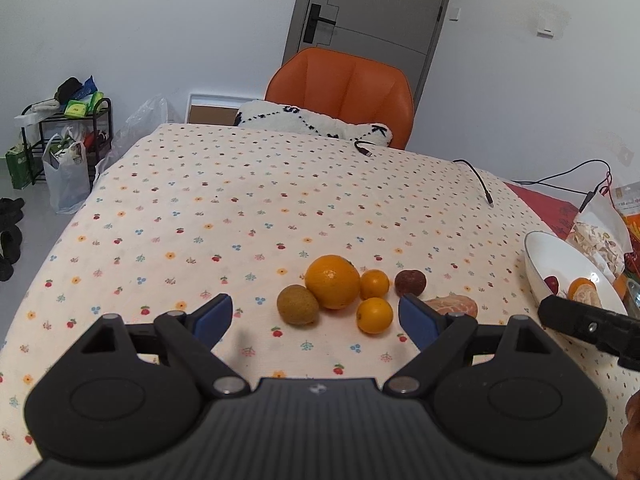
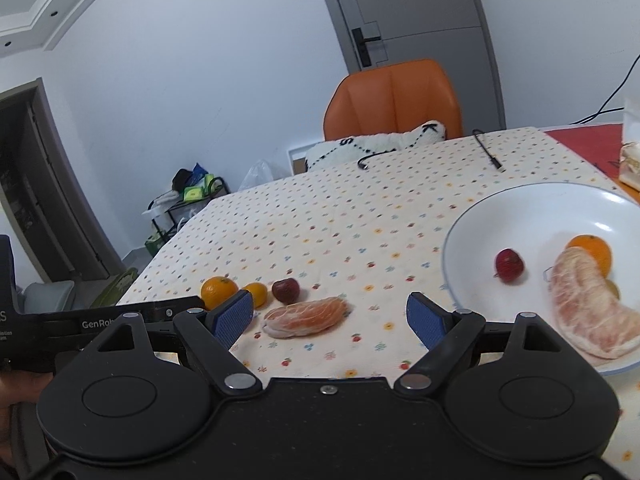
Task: Organize fruits
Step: 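Move both open tools back toward the remaining fruits on the tablecloth, then grasp the peeled pink pomelo segment with the right tool while the left tool grasps the large orange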
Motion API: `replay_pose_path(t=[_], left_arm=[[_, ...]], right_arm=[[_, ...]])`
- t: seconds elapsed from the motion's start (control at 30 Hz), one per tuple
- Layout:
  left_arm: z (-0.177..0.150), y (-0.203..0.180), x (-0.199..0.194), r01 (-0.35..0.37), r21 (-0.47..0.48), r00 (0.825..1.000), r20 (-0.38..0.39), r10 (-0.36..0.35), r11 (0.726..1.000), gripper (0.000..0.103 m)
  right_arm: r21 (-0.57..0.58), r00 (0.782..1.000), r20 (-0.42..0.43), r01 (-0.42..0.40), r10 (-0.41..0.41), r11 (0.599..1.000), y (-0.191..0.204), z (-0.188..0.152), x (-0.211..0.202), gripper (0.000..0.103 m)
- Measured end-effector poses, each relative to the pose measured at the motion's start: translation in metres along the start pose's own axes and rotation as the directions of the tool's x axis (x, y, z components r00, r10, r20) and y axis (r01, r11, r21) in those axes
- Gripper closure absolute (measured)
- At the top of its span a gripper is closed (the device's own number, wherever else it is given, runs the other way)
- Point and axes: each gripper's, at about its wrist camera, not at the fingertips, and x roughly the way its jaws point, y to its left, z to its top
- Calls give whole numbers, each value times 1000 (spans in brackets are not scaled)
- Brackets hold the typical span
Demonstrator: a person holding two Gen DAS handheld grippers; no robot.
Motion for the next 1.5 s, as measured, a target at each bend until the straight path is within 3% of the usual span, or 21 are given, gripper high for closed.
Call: replay_pose_path(t=[0.47, 0.73, 1.1, 1.27, 1.4, 1.5], left_arm=[[7, 2, 8, 22, 10, 999, 34, -22, 1000, 17], [5, -4, 10, 64, 19, 998, 20, -64, 998, 36], [3, -4, 10, 75, 7, 997, 3, -75, 997, 54], [5, -2, 8, 77, -1, 997, 5, -77, 997, 57], [5, -4, 7, 90, 5, 996, 0, -90, 996, 61], [4, -6, 7, 83, 9, 997, 0, -83, 996, 61]], right_arm=[[-22, 998, -62, -24, 22, 999, 15, -6, 29, 19], [-25, 996, -88, -17, 15, 1000, 15, -8, 42, 20], [-55, 994, -112, -23, 16, 998, 20, -6, 64, 20], [-75, 992, -126, -17, 8, 997, 22, -5, 73, 20], [-115, 993, -116, 2, -15, 993, 27, -7, 73, 41], [-94, 993, -121, -11, 0, 996, 23, -5, 72, 45]])
